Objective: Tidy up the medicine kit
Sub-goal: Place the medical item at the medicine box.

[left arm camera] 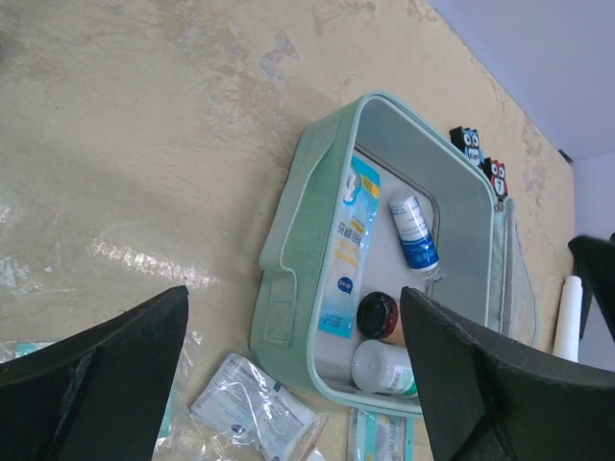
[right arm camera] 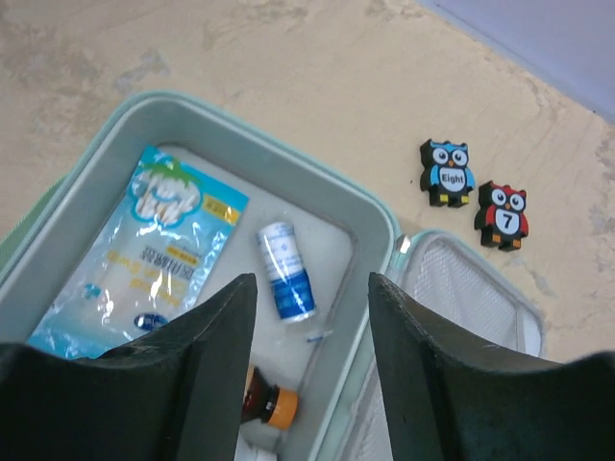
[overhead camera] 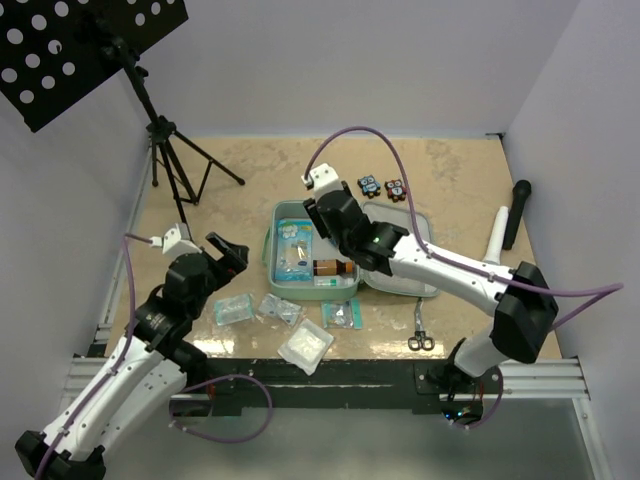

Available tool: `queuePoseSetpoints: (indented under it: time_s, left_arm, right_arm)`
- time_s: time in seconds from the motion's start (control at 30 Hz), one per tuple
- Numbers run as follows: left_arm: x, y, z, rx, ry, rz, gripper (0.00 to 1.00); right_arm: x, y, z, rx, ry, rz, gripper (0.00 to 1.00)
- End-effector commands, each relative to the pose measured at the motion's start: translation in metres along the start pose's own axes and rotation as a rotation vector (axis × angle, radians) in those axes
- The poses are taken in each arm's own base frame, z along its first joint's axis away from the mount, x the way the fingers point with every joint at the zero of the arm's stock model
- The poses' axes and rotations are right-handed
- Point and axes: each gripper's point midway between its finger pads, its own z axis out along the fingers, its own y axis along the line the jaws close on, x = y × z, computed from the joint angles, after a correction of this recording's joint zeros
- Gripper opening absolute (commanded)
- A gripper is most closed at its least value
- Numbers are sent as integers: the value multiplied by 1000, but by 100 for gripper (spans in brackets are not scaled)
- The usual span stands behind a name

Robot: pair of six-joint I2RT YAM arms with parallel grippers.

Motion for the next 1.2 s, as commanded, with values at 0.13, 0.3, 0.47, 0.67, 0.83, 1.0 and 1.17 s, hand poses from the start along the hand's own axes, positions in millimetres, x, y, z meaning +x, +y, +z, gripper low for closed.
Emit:
queuePoseSetpoints:
  time_s: [0.13, 0.3, 0.47, 0.67, 0.83, 1.0, 1.17]
  left_arm:
    - [6, -12, 8, 66, 17, 11, 95]
    - [11, -10, 11, 56, 32, 25, 95]
    - [13, -7, 15, 37, 41, 45, 95]
    - [13, -6, 16, 26, 44, 54, 95]
    - [16, -5, 18, 20, 55, 55, 94]
    - [18, -2, 19, 16, 56, 58, 94]
    - [20, -3, 21, 16, 64, 67, 94]
  right_arm:
    - [-5, -3, 59, 15, 81, 137, 38]
    - [21, -9, 98, 75, 165, 152, 22]
    - [36, -7, 121, 90, 182, 162, 16]
    - [46, 1, 137, 80, 196, 149, 22]
    - [65, 2, 148, 92, 234, 120, 21]
    - [83, 3, 149, 100, 273, 105, 20]
    - [93, 7, 140, 73, 306, 108, 20]
